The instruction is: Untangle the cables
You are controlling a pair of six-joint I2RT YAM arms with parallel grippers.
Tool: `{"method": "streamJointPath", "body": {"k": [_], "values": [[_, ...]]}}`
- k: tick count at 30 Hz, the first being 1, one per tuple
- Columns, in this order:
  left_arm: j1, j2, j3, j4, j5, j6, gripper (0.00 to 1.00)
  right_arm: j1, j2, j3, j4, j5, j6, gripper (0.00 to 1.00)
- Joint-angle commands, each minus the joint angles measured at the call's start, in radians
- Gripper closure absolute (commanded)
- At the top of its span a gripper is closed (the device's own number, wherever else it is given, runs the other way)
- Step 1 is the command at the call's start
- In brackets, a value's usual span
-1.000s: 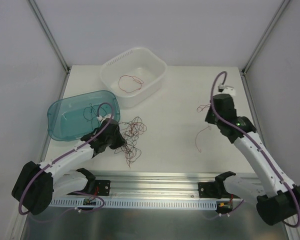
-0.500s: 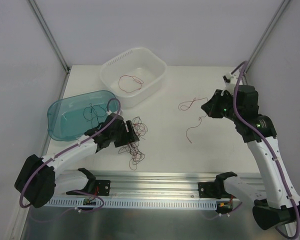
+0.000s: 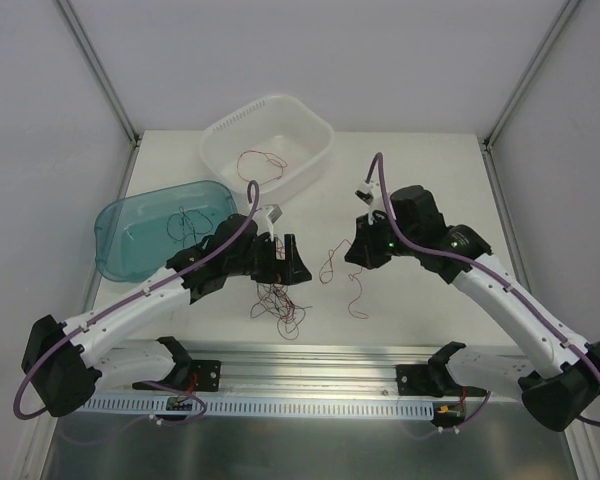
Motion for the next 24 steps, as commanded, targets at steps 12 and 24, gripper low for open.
{"method": "streamJointPath", "body": {"k": [12, 24], "values": [[-0.085, 0.018, 0.070, 0.075, -0.092, -0.042, 0.31, 0.235, 0.124, 0.025, 0.163, 0.044, 0.010, 0.99], [-0.095, -0.034, -0.013, 0.092, -0.201, -0.129, 0.36, 0.298, 0.139, -0.010, 0.181, 0.099, 0.018, 0.99]]}}
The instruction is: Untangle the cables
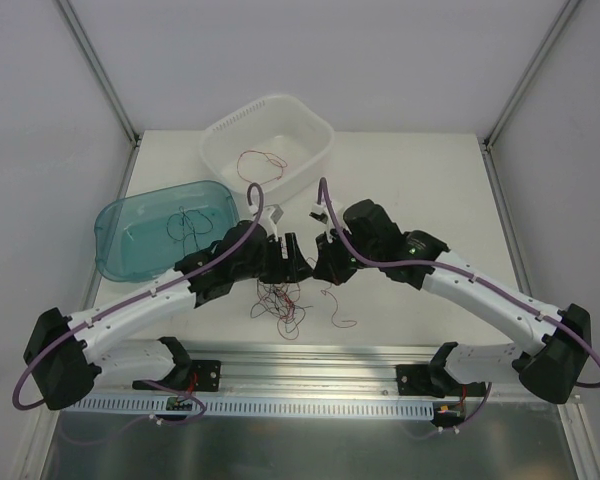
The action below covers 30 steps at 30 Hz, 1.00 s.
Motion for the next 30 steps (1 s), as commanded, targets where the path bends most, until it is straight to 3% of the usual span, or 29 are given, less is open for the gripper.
{"method": "streamJointPath", "body": {"k": [1, 6, 11, 18, 30], "values": [[-0.008, -0.081, -0.051, 0.031, -0.072, -0.074, 0.34, 0.006, -0.014, -0.016, 0.048, 0.034, 0.007, 0.99], [-0.008, -0.204, -0.143, 0.031, -0.144, -0.192, 0.28, 0.011, -0.013, -0.028, 0.054, 0.037, 0.010, 0.99], [-0.008, -0.218, -0.157, 0.029, -0.195, -0.304, 0.41, 0.032, -0.005, -0.023, 0.060, 0.049, 0.012, 0.99], [-0.008, -0.101, -0.100, 0.032, -0.209, -0.387, 0.58, 0.064, 0.007, -0.011, 0.064, 0.069, 0.006, 0.99], [-0.008, -0.038, -0.086, 0.031, -0.187, -0.399, 0.74, 0.089, 0.022, -0.007, 0.071, 0.089, 0.004, 0.99]]}}
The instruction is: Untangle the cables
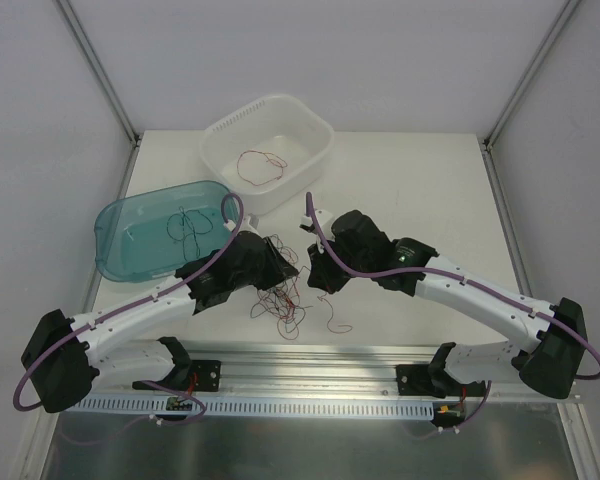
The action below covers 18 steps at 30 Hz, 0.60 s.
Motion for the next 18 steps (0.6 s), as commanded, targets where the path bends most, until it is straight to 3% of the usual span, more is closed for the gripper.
{"method": "streamJointPath", "body": {"k": [1, 7, 10, 15, 18], "values": [[-0.008, 0.012, 0.036, 0.017, -0.009, -0.015, 0.76, 0.010, 0.003, 0.024, 0.033, 0.015, 0.001, 0.99], [-0.008, 0.026, 0.039, 0.017, 0.018, -0.015, 0.87, 0.010, -0.002, 0.024, 0.023, 0.036, -0.007, 0.99], [-0.008, 0.027, 0.034, 0.016, 0.019, -0.015, 0.99, 0.011, -0.011, 0.023, 0.015, 0.047, -0.008, 1.00], [0.000, -0.019, 0.034, 0.000, -0.064, 0.009, 1.00, 0.011, -0.061, -0.012, -0.034, 0.099, -0.019, 0.99], [0.058, -0.068, 0.030, -0.014, -0.100, 0.008, 1.00, 0.010, -0.136, -0.075, -0.062, 0.174, 0.004, 0.99]]}}
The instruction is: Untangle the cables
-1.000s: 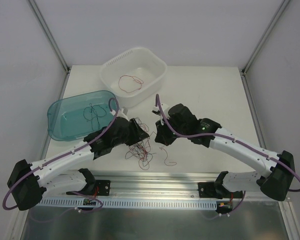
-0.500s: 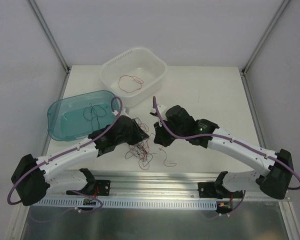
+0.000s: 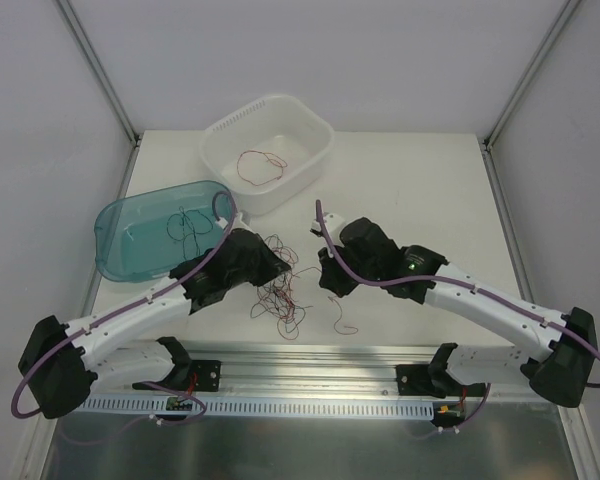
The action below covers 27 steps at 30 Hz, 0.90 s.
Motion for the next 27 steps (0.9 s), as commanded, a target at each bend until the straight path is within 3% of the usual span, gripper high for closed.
{"method": "streamJointPath", "body": {"k": [1, 5, 15, 23, 27], "values": [[0.085, -0.088, 0.025, -0.004, -0.066, 0.007, 1.00, 0.006, -0.118, -0.059, -0.052, 0.126, 0.018, 0.99], [0.160, -0.143, 0.029, -0.004, -0.062, -0.002, 1.00, -0.003, -0.210, -0.138, -0.087, 0.247, 0.087, 0.99], [0.203, -0.218, 0.014, -0.006, -0.033, 0.027, 1.00, -0.058, -0.336, -0.237, -0.122, 0.399, 0.202, 0.99], [0.260, -0.266, -0.005, -0.017, -0.017, 0.133, 1.00, -0.288, -0.462, -0.207, -0.276, 0.497, 0.261, 0.99], [0.278, -0.263, 0.009, -0.018, -0.008, 0.187, 1.00, -0.420, -0.535, -0.193, -0.264, 0.411, 0.250, 0.99]]}}
